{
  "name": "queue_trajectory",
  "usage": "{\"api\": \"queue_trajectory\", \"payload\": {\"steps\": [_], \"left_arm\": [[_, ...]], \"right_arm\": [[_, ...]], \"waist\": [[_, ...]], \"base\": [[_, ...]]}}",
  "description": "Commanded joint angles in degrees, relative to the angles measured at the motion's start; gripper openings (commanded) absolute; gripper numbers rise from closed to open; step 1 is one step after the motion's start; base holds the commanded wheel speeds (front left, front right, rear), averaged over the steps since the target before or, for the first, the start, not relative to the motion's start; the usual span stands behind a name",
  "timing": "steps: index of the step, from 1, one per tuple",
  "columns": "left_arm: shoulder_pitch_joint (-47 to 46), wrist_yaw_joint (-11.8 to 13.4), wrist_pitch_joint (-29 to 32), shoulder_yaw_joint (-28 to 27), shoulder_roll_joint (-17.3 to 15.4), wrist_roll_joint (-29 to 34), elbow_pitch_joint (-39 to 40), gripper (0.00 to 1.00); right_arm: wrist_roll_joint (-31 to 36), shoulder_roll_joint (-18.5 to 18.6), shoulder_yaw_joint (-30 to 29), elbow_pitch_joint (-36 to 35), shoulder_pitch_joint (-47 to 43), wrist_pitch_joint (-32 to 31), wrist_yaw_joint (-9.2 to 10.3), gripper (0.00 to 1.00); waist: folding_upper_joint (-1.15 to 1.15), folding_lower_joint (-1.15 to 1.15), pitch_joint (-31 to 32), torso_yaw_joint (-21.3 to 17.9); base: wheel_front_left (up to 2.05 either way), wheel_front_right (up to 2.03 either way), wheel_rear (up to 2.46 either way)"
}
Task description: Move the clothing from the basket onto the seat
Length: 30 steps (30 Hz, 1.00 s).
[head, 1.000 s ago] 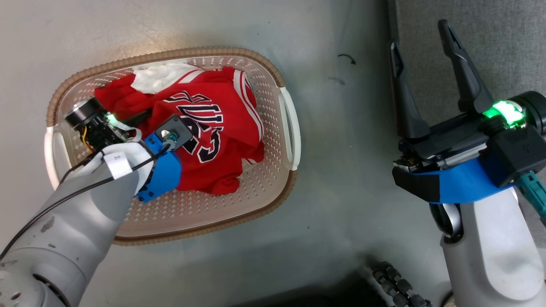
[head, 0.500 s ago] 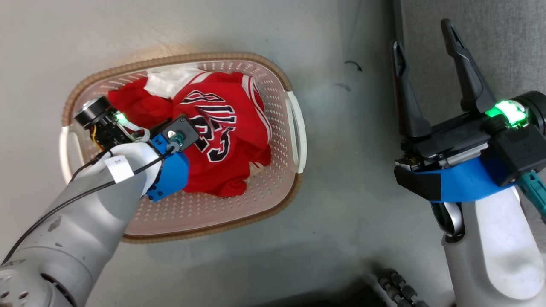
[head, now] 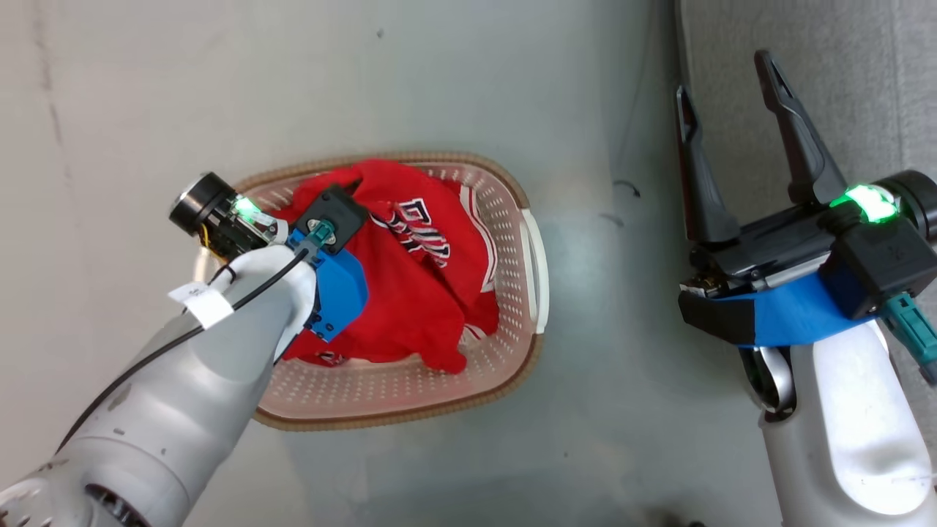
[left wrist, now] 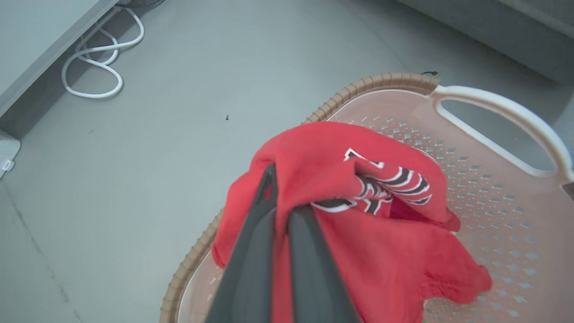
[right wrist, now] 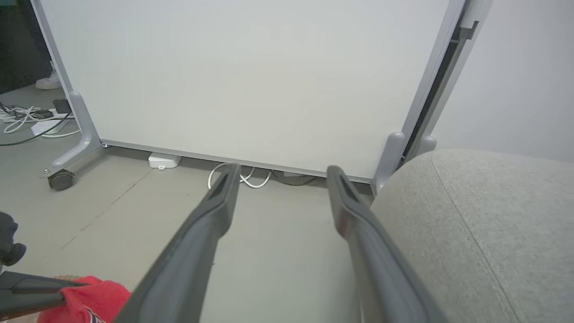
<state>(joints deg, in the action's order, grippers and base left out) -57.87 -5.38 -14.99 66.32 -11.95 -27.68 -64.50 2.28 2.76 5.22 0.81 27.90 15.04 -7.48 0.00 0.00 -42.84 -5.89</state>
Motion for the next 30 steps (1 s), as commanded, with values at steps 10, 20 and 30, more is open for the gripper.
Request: {"api": "queue_trajectory", "payload": {"steps": [10, 20, 30], "left_arm": [[6.3, 2.2, -0.3, -7.7, -2.4, 1.2, 10.1, 0.00], [13.6, 3.4, -0.3, -18.1, -3.2, 4.0, 20.4, 0.00], [19.9, 1.6, -0.3, -28.8, -2.0, 7.3, 31.3, 0.00]], "right_arm": [[-0.7, 0.2, -1.5, 1.7, -3.6, 0.2, -0.03, 1.00], [-1.8, 0.2, -2.4, 3.0, -7.8, 0.2, -0.03, 1.00], [-2.8, 0.2, -3.1, 4.1, -11.4, 0.2, -0.03, 1.00]], "waist": [[0.00, 0.00, 9.6, 2.5], [0.00, 0.00, 18.4, 3.2], [0.00, 0.00, 25.4, 4.1]], "base": [[0.00, 0.00, 0.00], [0.00, 0.00, 0.00], [0.00, 0.00, 0.00]]}}
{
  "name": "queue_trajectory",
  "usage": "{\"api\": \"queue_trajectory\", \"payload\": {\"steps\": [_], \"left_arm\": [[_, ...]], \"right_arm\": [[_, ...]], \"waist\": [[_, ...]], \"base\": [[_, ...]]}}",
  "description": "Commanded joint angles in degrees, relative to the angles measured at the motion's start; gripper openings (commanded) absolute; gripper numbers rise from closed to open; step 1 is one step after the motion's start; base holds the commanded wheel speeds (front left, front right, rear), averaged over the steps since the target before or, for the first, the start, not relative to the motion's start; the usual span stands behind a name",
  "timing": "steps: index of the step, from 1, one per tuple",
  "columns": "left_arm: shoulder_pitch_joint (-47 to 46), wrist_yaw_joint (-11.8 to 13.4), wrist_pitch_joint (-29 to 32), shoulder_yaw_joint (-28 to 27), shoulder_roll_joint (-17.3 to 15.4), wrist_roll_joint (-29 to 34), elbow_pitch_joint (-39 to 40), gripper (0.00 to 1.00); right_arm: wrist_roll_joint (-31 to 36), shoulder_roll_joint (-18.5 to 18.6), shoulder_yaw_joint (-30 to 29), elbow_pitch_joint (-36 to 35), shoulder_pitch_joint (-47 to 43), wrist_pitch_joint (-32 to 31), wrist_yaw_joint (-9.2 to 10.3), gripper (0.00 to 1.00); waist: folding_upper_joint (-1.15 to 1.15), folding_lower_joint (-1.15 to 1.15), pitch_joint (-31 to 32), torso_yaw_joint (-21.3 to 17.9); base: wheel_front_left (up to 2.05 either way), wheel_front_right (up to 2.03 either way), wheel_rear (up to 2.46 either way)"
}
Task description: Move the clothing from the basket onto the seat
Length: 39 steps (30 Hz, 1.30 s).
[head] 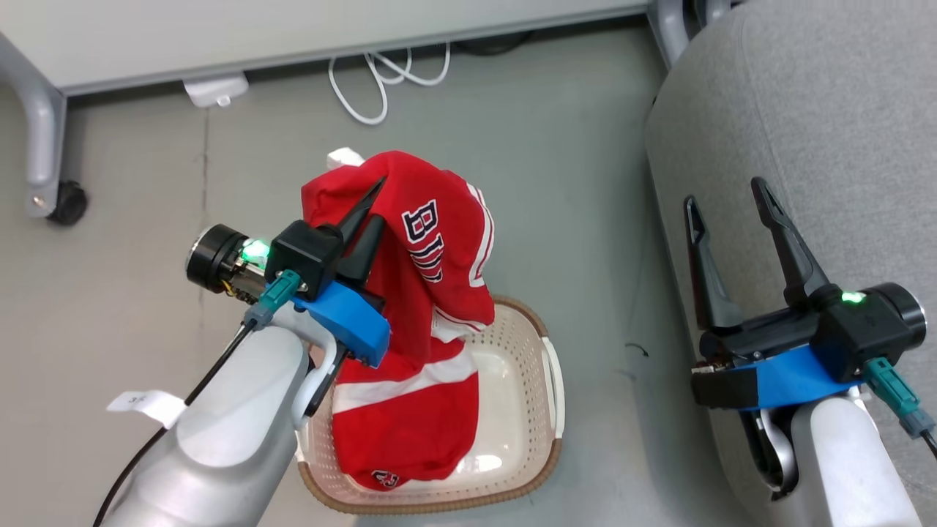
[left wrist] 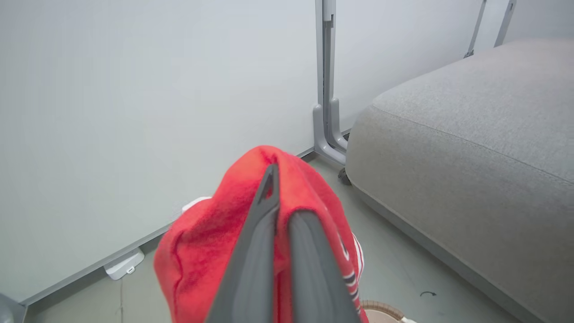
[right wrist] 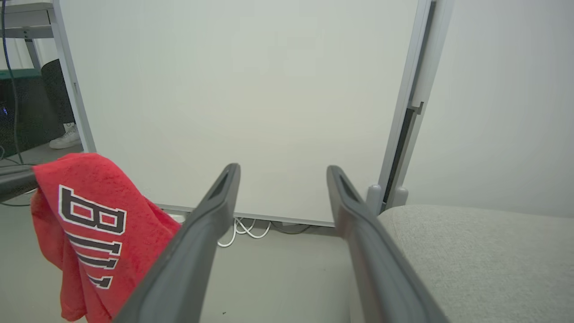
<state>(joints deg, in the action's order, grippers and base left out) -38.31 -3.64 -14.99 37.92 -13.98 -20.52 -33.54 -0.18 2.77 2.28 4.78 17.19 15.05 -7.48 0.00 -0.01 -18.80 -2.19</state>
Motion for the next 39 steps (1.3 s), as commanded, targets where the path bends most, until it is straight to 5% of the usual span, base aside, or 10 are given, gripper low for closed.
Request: {"api": "queue_trajectory", "payload": {"steps": [1, 13, 39], "left_arm": [[0.8, -0.5, -0.3, -1.3, 0.3, 0.4, 1.2, 0.00], [0.4, -3.3, -0.3, -7.4, 2.9, 3.1, 13.0, 0.00], [-2.8, -3.8, 1.9, 2.8, 2.0, -4.6, 17.8, 0.00]], "right_arm": [[-0.4, 0.2, -0.2, 0.2, -1.0, 0.2, -0.03, 1.00], [-1.2, 0.2, -0.1, 0.6, -4.0, 0.2, -0.03, 1.00], [-0.7, 0.2, 0.9, -0.8, -4.8, 0.2, -0.03, 1.00]], "waist": [[0.00, 0.01, 1.9, 0.5], [0.00, 0.01, 7.3, 1.4], [0.00, 0.01, 10.7, 1.3]], "base": [[0.00, 0.00, 0.00], [0.00, 0.00, 0.00], [0.00, 0.00, 0.00]]}}
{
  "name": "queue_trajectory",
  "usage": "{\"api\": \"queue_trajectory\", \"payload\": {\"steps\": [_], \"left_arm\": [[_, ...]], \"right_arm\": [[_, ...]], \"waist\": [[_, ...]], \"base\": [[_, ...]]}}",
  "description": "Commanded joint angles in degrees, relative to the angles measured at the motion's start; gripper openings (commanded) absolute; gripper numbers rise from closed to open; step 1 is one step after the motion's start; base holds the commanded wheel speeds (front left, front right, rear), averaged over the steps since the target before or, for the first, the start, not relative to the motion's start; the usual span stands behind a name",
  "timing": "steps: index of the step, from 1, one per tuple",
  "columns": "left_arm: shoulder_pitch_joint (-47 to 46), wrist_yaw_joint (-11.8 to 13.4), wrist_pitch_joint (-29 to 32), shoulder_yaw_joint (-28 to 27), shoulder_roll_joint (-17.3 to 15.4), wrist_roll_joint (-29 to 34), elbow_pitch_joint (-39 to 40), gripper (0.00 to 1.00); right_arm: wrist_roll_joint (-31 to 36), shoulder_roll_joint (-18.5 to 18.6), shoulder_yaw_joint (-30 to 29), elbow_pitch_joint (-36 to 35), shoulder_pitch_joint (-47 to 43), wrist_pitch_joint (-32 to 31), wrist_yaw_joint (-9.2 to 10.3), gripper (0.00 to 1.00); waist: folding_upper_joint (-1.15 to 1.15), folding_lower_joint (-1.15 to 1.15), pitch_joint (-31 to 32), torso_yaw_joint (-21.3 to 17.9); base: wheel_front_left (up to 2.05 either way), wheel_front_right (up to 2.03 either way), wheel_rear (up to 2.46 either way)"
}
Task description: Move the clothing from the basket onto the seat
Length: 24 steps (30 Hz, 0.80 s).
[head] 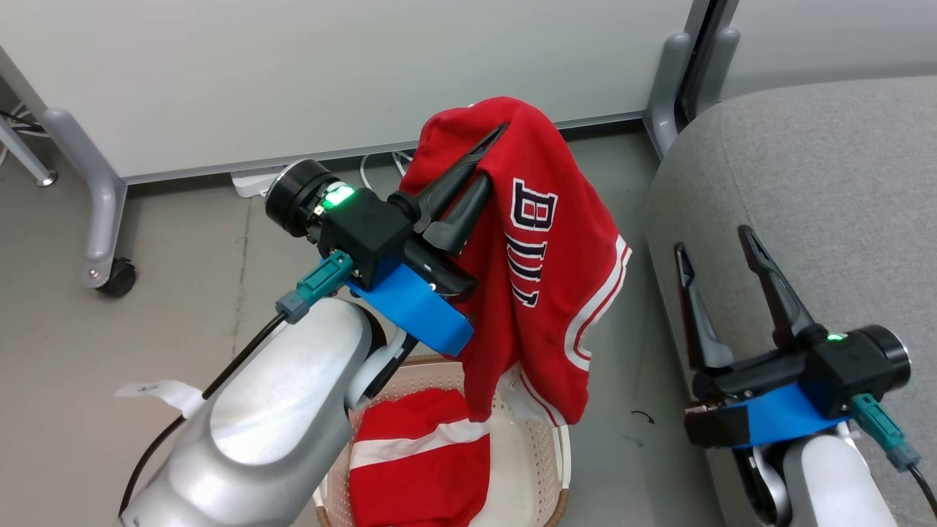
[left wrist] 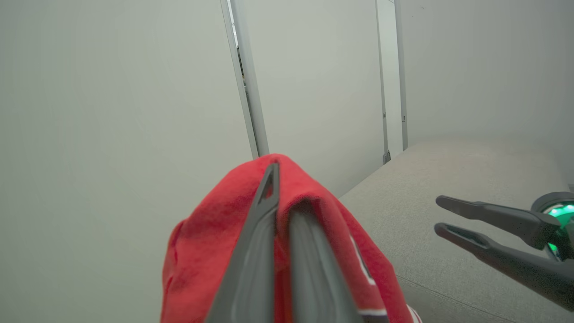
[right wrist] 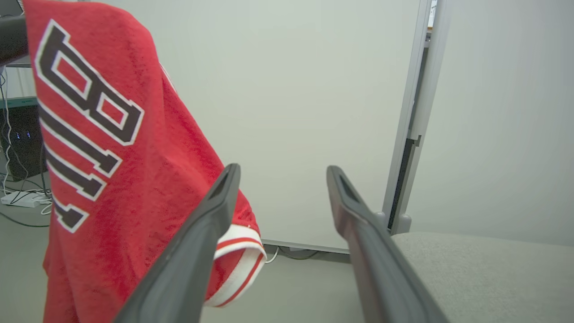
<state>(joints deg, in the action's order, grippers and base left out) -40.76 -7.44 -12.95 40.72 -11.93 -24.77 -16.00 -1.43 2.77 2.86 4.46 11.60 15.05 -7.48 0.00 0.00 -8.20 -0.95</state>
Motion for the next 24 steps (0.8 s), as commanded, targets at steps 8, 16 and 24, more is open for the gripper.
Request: {"api": "queue_trajectory", "payload": {"steps": [8, 16, 24], "left_arm": [[-0.5, 0.1, -0.4, 0.6, 0.0, -0.2, 0.4, 0.00], [-1.1, 0.1, -0.8, 1.5, 0.5, 0.3, 0.3, 0.00], [-2.0, 0.1, -1.3, 3.4, 1.4, 1.0, 0.5, 0.00]], "right_arm": [[1.0, 2.5, 6.7, -0.9, 5.7, 0.2, -0.03, 1.00], [-1.3, 7.2, 15.3, 3.5, 12.5, 0.2, -0.03, 1.00], [-3.7, 11.5, 23.7, 10.0, 20.6, 0.2, -0.03, 1.00]], "waist": [[0.00, 0.00, 0.2, 0.6], [0.00, 0.00, -0.3, 1.9], [0.00, 0.00, -1.1, 3.5]], "base": [[0.00, 0.00, 0.00], [0.00, 0.00, 0.00], [0.00, 0.00, 0.00]]}}
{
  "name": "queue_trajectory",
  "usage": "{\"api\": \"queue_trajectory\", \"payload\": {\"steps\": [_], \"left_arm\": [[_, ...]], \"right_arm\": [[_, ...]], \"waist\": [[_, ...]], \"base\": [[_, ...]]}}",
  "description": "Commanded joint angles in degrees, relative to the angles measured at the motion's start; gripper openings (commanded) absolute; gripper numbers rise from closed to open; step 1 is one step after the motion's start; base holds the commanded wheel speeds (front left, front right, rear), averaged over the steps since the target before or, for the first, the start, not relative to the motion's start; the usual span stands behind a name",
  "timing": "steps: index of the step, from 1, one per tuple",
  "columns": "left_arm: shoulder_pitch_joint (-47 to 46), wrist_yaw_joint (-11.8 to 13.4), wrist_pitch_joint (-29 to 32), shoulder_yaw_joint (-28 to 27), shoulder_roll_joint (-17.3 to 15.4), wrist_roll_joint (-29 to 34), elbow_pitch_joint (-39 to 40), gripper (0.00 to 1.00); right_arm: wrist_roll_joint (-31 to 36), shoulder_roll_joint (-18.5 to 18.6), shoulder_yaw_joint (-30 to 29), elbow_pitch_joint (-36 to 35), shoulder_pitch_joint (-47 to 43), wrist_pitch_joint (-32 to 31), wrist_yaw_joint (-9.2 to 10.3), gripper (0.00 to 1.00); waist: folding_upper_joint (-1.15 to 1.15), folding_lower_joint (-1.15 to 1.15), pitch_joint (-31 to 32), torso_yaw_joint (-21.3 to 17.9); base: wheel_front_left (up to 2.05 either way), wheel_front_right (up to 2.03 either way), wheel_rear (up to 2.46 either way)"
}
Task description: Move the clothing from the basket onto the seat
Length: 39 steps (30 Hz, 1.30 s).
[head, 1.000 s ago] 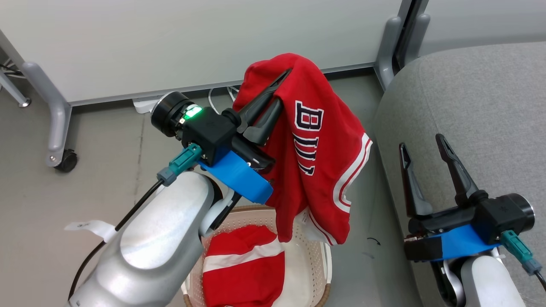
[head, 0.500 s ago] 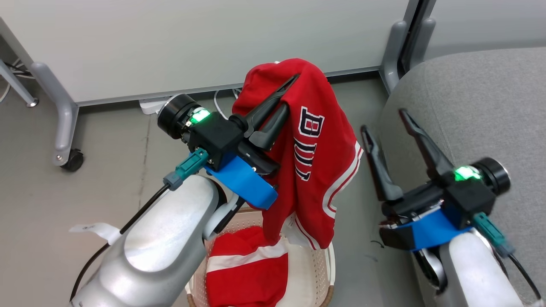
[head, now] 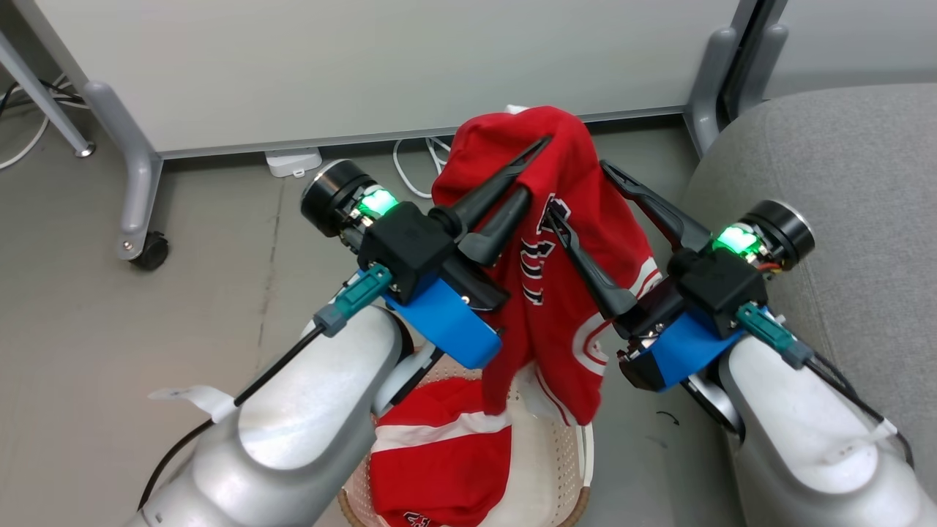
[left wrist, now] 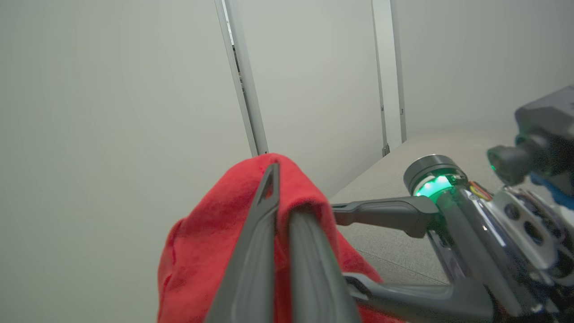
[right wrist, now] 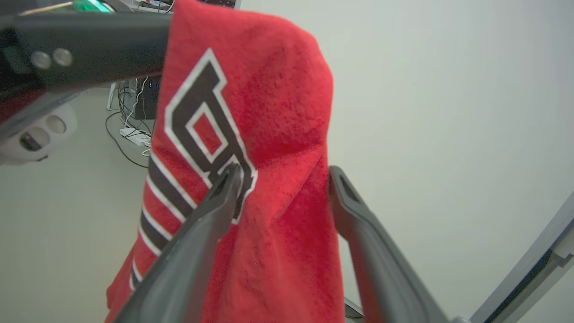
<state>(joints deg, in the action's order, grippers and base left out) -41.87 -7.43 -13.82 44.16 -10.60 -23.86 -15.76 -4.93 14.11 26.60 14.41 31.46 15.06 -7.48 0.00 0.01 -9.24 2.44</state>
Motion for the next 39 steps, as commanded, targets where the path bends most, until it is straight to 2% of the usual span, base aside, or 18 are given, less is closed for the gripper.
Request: {"api": "queue_trajectory", "payload": {"steps": [1, 10, 11, 12, 13, 33, 34, 35, 36, 39], "left_arm": [[-0.9, 0.1, -0.5, 0.2, 0.2, 0.2, 0.2, 0.00], [-1.9, 0.0, -0.7, 2.4, 1.1, 0.2, 1.2, 0.00], [-2.0, 0.0, -0.8, 2.5, 1.0, 0.1, 1.3, 0.00], [-2.1, 0.0, -0.8, 2.6, 0.9, 0.0, 1.2, 0.00], [-2.1, 0.0, -0.9, 2.6, 0.8, -0.1, 1.1, 0.00], [-1.2, 0.8, -1.2, 2.5, -0.2, -0.1, -0.3, 0.00], [-1.1, 0.9, -1.2, 2.5, -0.2, -0.2, -0.5, 0.03], [-1.0, 1.0, -1.2, 2.5, -0.2, -0.2, -0.6, 0.43], [-0.8, 1.0, -1.2, 2.5, -0.1, -0.3, -0.7, 1.00], [-0.5, 1.2, -1.3, 2.7, -0.2, 0.0, -0.7, 1.00]], "right_arm": [[-0.4, 0.6, 0.9, 0.9, 1.5, 0.2, -0.03, 1.00], [-7.1, 2.6, 8.1, 7.7, 7.1, 0.2, -0.03, 1.00], [-8.0, 2.6, 8.6, 8.2, 7.4, 0.2, -0.02, 0.62], [-8.7, 2.4, 8.8, 8.5, 7.6, 0.2, -0.03, 0.06], [-9.2, 2.4, 9.0, 8.7, 7.7, 0.2, -0.02, 0.00], [-10.8, 1.4, 6.5, 6.2, 4.6, 0.2, -0.03, 0.00], [-10.8, 1.3, 6.2, 6.1, 4.4, 0.2, -0.03, 0.00], [-10.8, 1.2, 5.7, 5.8, 4.2, 0.2, -0.03, 0.00], [-10.8, 1.1, 5.1, 5.6, 4.0, 0.2, -0.03, 0.00], [-10.6, 0.8, 3.5, 5.0, 3.1, 0.2, -0.02, 0.00]], "waist": [[0.00, -0.01, -0.1, 0.2], [0.00, -0.01, -0.8, 1.7], [0.00, -0.01, -0.8, 1.8], [0.00, -0.01, -0.8, 2.0], [0.00, -0.01, -0.8, 2.1], [0.00, -0.01, -1.3, 1.6], [0.00, -0.01, -1.4, 1.6], [0.00, -0.01, -1.4, 1.6], [0.00, -0.01, -1.5, 1.6], [0.00, -0.01, -1.7, 1.6]], "base": [[0.00, 0.00, 0.00], [0.00, 0.00, 0.00], [0.00, 0.00, 0.00], [0.00, 0.00, 0.00], [0.00, 0.00, 0.00], [0.00, 0.00, 0.00], [0.00, 0.00, 0.00], [0.00, 0.00, 0.00], [0.00, 0.00, 0.00], [0.00, 0.00, 0.00]]}}
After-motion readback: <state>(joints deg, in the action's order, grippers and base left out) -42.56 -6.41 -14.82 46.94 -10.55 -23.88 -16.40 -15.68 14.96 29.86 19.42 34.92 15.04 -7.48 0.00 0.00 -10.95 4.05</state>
